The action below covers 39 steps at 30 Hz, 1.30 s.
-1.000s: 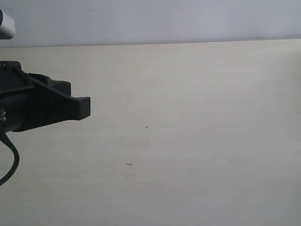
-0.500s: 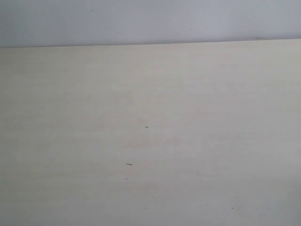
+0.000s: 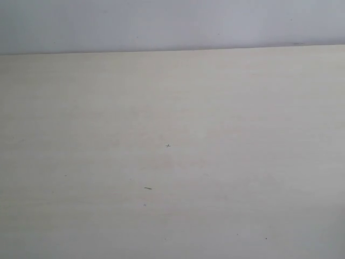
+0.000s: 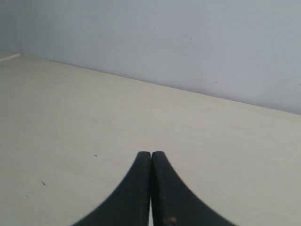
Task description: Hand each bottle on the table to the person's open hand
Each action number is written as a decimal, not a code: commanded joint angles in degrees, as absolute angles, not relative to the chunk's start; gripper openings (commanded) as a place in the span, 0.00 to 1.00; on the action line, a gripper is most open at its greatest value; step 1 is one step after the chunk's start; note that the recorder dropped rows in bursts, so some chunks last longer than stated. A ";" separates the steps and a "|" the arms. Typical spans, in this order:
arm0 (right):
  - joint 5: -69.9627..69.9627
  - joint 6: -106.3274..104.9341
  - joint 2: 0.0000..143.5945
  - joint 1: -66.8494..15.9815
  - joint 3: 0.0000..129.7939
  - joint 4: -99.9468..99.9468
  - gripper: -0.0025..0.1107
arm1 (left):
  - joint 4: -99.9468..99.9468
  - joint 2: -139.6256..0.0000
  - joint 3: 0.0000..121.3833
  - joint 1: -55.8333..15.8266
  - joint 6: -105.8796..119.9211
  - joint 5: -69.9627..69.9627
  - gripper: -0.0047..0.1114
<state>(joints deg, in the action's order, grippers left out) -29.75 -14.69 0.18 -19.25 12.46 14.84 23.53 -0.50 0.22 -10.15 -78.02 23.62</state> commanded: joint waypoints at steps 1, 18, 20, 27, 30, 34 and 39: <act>-29.01 -14.92 0.00 -19.30 12.37 14.95 0.02 | 22.29 0.00 0.00 -9.00 -76.93 19.37 0.04; -29.01 -14.92 0.00 -19.30 12.37 14.95 0.02 | 32.50 0.00 0.00 -9.00 -51.75 -1.53 0.04; -29.01 -14.92 0.00 -19.30 12.37 14.95 0.02 | 20.04 0.00 0.00 -9.00 -32.04 -0.89 0.04; -29.01 -14.92 0.00 -19.30 12.37 14.95 0.02 | 3.52 0.00 0.00 -9.00 -7.22 5.69 0.04; -29.01 -14.92 0.00 -19.30 12.37 14.95 0.02 | 3.99 0.00 0.00 -9.00 -7.22 5.99 0.04; -29.01 -14.92 0.00 -19.30 12.37 14.95 0.02 | 4.09 0.00 0.00 -9.00 -7.22 5.85 0.04; -29.01 -14.92 0.00 -19.30 12.37 14.95 0.02 | 4.09 0.00 0.00 -9.00 -7.22 5.85 0.04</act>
